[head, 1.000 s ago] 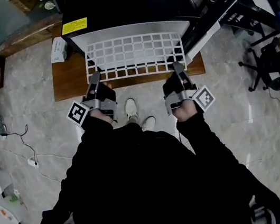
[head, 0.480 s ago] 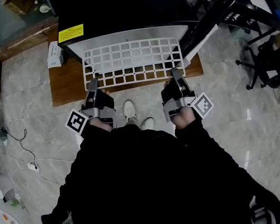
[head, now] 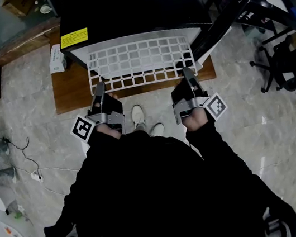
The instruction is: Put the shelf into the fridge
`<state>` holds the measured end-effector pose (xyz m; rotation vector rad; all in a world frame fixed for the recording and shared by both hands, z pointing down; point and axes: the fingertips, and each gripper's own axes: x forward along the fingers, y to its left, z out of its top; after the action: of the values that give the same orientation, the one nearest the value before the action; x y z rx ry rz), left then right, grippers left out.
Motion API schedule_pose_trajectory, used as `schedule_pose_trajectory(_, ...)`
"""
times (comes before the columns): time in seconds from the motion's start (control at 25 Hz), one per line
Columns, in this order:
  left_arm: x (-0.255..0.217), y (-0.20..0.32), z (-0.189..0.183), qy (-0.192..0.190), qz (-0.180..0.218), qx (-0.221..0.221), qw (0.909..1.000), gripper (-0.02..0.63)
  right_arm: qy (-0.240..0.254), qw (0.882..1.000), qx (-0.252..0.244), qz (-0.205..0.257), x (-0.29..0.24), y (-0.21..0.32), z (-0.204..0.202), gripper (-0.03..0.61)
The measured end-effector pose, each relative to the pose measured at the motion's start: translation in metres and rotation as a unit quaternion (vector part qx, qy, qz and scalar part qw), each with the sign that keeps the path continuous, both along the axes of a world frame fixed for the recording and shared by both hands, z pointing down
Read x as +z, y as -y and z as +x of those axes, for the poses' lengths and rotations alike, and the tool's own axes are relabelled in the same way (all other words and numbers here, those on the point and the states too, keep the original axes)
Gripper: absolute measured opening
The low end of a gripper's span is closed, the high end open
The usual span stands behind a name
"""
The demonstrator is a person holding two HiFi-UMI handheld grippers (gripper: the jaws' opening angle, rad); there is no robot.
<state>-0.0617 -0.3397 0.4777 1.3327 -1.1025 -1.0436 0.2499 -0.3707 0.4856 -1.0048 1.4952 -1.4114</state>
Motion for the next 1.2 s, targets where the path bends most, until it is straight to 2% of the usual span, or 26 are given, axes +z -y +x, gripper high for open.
schedule_pose_trajectory(0.68, 0.004, 0.087, -0.014, 0.015, 0.006, -0.009, 0.9998, 0.032, -0.011, 0.999, 0.028, -0.012, 0.004, 0.085, -0.012, 0.031)
schedule_pose_trajectory(1.2, 0.001, 0.144, -0.023, 0.021, 0.014, -0.044, 0.9987, 0.032, -0.016, 0.998, 0.058, -0.02, 0.003, 0.143, -0.021, 0.031)
